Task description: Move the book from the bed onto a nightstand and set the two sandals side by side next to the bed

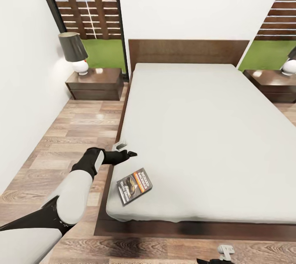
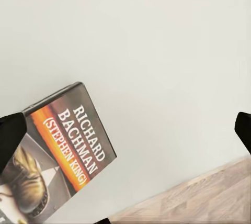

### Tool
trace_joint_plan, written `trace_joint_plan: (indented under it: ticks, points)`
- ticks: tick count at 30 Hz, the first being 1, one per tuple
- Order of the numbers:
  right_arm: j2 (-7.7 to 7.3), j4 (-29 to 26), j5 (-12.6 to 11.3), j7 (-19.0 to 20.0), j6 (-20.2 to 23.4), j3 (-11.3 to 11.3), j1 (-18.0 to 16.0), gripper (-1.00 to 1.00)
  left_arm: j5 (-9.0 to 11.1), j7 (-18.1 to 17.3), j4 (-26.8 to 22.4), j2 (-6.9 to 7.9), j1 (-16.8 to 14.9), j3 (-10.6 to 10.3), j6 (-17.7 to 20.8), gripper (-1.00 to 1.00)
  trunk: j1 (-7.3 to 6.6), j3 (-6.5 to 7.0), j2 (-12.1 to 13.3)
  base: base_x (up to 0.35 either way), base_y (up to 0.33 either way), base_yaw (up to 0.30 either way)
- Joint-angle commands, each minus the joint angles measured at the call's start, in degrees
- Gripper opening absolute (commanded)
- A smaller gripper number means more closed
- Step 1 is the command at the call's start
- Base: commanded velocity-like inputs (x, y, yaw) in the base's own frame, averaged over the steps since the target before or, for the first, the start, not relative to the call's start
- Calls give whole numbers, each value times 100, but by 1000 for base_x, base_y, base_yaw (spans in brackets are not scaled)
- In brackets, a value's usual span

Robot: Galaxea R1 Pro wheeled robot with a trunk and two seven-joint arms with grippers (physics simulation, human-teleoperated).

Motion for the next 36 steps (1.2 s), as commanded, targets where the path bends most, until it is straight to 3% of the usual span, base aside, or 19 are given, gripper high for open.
trace_joint_plan:
  ticks: [1, 36]
  points:
    - [-1, 8, -3, 22, -13, -18, -4, 100, -59, -43, -2, -10, -5, 47, 28, 100, 0, -14, -3, 0, 0, 0]
    - [-1, 8, -3, 31, -9, -18, -4, 100, -42, -34, -21, 30, -5, 113, 10, 100, 0, -329, -3, 0, 0, 0]
